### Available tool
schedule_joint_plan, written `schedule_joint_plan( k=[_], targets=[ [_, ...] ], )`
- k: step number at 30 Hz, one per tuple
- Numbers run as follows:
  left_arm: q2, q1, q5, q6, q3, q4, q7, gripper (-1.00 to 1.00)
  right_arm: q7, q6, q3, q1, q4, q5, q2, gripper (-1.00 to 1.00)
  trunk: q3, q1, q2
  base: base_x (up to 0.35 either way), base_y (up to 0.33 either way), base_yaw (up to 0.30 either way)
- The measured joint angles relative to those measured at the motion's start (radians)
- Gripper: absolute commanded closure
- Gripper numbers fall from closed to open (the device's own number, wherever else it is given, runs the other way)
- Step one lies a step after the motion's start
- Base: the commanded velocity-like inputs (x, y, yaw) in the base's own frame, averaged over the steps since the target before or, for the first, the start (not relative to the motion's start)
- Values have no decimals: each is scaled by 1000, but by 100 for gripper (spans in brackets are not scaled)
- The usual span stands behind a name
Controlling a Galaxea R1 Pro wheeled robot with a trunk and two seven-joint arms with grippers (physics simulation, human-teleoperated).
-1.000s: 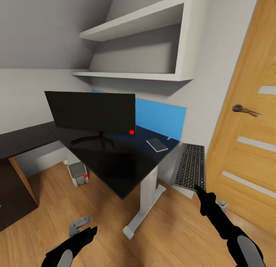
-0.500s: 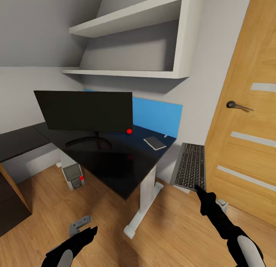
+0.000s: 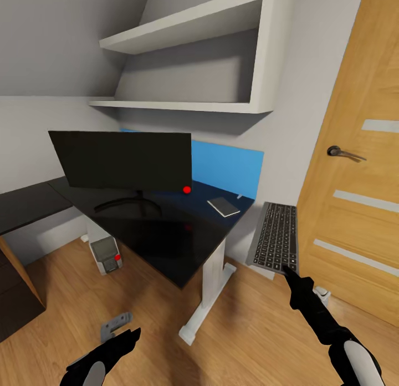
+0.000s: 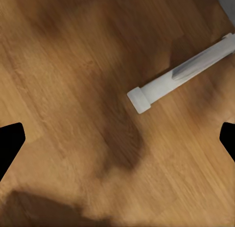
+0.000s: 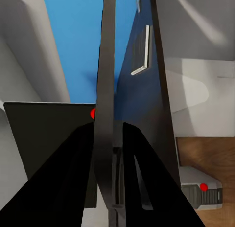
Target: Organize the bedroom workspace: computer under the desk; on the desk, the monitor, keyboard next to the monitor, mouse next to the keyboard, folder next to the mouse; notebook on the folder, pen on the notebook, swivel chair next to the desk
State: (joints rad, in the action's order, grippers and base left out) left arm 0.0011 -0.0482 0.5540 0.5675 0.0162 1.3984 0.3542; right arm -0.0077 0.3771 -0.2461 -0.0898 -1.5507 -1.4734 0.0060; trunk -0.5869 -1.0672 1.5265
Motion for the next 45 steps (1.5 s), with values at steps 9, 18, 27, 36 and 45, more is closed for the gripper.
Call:
schedule_joint_plan(
  k=[9,18,27,36,45],
  targets=[
    [26,116,-48,-110,-2,-81,-3,-100,1,-1,-2,0,0,0,0,100,0,0,0,0,0,0],
    [57,174,-138,-468,35,-307,-9,-100,-2,-1,-26,0,-1,0,0,100,0,1,0,145,0,0],
    [57,175,-142,-485,41,-323,-8,-100,-3,-1,-30,0,0,2,1,100,-4,1,0,316,66,-92],
    [56,175,-141,-481,40,-360,-7,-100,0,7,-29,0,-1,-3,1,100,-7,0,0,45,52,-30],
    [55,175,-141,-481,40,-364,-7,-100,-1,5,-29,0,-1,-2,2,100,-7,0,0,31,207,-8]
  ],
)
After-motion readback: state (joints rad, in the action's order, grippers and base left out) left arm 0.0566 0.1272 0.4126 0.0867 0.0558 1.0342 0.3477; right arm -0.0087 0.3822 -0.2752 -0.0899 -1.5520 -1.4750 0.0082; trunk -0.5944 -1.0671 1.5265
